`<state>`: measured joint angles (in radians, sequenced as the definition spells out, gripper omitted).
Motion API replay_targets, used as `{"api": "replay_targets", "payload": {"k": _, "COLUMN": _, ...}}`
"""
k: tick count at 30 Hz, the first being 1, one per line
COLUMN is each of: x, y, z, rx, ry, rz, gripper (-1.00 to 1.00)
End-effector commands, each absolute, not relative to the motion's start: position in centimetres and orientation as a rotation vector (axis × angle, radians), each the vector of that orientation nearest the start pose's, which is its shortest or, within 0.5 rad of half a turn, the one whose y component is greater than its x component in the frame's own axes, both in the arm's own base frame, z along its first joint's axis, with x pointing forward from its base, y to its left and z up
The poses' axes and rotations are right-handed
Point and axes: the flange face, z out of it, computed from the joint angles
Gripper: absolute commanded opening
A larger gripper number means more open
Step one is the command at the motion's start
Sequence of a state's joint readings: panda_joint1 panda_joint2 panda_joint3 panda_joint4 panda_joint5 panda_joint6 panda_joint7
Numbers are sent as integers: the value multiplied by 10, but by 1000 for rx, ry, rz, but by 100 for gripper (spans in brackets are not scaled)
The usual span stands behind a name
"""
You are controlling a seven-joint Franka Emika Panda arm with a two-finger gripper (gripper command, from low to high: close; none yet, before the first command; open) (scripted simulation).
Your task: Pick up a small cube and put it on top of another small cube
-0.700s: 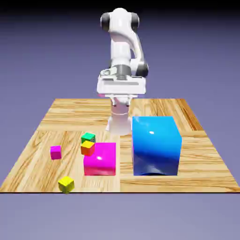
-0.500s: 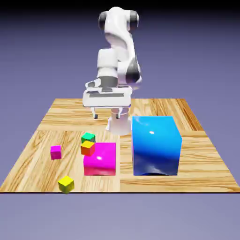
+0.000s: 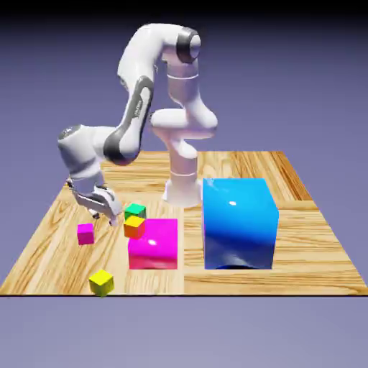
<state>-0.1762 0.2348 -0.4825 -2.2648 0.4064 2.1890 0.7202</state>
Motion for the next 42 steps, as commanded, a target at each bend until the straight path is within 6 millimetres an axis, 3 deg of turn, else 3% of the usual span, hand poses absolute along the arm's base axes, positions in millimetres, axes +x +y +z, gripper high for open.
{"api": "replay_targets", "payload": {"k": 1, "x": 400, "y": -313, "z": 240, "rx": -1928, "ry": 2205, "rz": 453, "gripper": 0}}
{"api": "replay_targets", "payload": {"k": 8, "x": 348, "y": -389, "z": 191, "rx": -1581, "ry": 2376, "rz": 766, "gripper": 0}}
{"api": "replay_targets", "payload": {"k": 14, "x": 301, "y": -441, "z": 163, "rx": -1302, "ry": 2457, "rz": 960, "gripper": 0}}
{"api": "replay_targets", "payload": {"k": 15, "x": 301, "y": -441, "z": 163, "rx": -1302, "ry": 2457, "rz": 960, "gripper": 0}}
{"api": "replay_targets", "payload": {"k": 18, "x": 295, "y": -410, "z": 105, "rx": -1302, "ry": 2457, "rz": 960, "gripper": 0}}
{"api": "replay_targets", "payload": {"k": 19, "x": 295, "y": -410, "z": 105, "rx": -1302, "ry": 2457, "rz": 960, "gripper": -100}}
{"api": "replay_targets", "payload": {"k": 20, "x": 295, "y": -410, "z": 105, "rx": -1302, "ry": 2457, "rz": 960, "gripper": -100}}
{"api": "replay_targets", "payload": {"k": 22, "x": 300, "y": -432, "z": 146, "rx": -1302, "ry": 2455, "rz": 960, "gripper": -100}}
{"api": "replay_targets", "payload": {"k": 23, "x": 306, "y": -440, "z": 164, "rx": -1299, "ry": 2459, "rz": 958, "gripper": -100}}
{"api": "replay_targets", "payload": {"k": 27, "x": 399, "y": -419, "z": 182, "rx": -1255, "ry": 2490, "rz": 930, "gripper": -100}}
{"api": "replay_targets", "payload": {"k": 30, "x": 468, "y": -388, "z": 197, "rx": -1235, "ry": 2492, "rz": 927, "gripper": -100}}
{"api": "replay_targets", "payload": {"k": 33, "x": 534, "y": -345, "z": 212, "rx": -1227, "ry": 2482, "rz": 943, "gripper": -100}}
{"api": "replay_targets", "payload": {"k": 35, "x": 544, "y": -337, "z": 214, "rx": -1227, "ry": 2479, "rz": 947, "gripper": -100}}
{"api": "replay_targets", "payload": {"k": 37, "x": 542, "y": -312, "z": 169, "rx": -1227, "ry": 2477, "rz": 947, "gripper": -100}}
{"api": "replay_targets", "payload": {"k": 38, "x": 540, "y": -305, "z": 156, "rx": -1227, "ry": 2479, "rz": 947, "gripper": -100}}
{"api": "replay_targets", "payload": {"k": 39, "x": 540, "y": -305, "z": 156, "rx": -1227, "ry": 2479, "rz": 947, "gripper": 100}}
{"api": "replay_targets", "payload": {"k": 40, "x": 540, "y": -305, "z": 156, "rx": -1227, "ry": 2479, "rz": 947, "gripper": 100}}
{"api": "replay_targets", "payload": {"k": 42, "x": 544, "y": -330, "z": 201, "rx": -1227, "ry": 2477, "rz": 947, "gripper": 100}}
